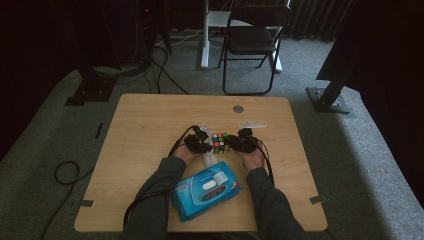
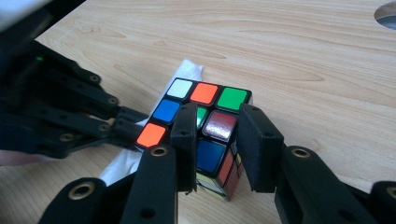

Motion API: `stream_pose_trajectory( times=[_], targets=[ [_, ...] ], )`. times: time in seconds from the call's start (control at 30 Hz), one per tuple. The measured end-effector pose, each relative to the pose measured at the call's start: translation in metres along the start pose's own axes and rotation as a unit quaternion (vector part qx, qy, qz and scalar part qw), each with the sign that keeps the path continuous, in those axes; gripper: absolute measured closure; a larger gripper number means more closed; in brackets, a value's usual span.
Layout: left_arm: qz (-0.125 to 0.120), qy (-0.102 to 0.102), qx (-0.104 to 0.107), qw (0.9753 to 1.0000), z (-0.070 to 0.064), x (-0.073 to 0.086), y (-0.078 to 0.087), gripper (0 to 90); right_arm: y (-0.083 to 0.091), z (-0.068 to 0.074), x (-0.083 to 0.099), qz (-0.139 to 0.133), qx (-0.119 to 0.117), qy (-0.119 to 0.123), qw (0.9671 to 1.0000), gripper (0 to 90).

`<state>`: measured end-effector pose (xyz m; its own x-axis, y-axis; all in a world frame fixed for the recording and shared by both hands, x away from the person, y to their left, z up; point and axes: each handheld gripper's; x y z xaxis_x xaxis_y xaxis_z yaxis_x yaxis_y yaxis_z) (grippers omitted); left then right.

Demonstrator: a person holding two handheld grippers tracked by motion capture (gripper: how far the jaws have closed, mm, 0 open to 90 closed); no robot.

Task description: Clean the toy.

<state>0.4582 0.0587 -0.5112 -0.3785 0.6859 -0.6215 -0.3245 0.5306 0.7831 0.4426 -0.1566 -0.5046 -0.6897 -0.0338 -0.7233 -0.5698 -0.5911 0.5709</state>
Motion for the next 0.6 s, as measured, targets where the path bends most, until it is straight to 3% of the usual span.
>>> stream_pose_trajectory(
  times=[0.1, 0.33, 0.47, 0.6],
  targets=[
    [-0.026, 0.010, 0.005, 0.9996, 0.001, -0.002, 0.012, 86.8, 0.000, 0.000, 0.001, -0.002, -0.001, -0.003, 1.0000, 68.9],
    [0.023, -0.010, 0.027, 0.9993, -0.007, 0.003, -0.005, 86.9, 0.000, 0.001, 0.001, -0.004, 0.001, -0.004, 1.0000, 70.1],
    [0.031, -0.003, 0.037, 0.9988, -0.005, 0.005, -0.010, 86.8, -0.001, 0.001, 0.000, -0.004, 0.003, -0.003, 1.0000, 70.3],
    [0.032, -0.013, 0.018, 0.9992, -0.007, 0.002, -0.008, 86.4, -0.001, 0.001, 0.000, -0.004, 0.004, -0.002, 1.0000, 70.3]
  ],
)
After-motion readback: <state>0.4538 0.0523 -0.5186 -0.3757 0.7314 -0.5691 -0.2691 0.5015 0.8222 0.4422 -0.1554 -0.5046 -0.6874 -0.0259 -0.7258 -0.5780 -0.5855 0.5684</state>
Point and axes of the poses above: each handheld gripper's, and its own axes: y roughly backward along the jaws, x roughly out of its underside, z roughly to its left, and after that the axes turned 9 degrees about -y, right-handed
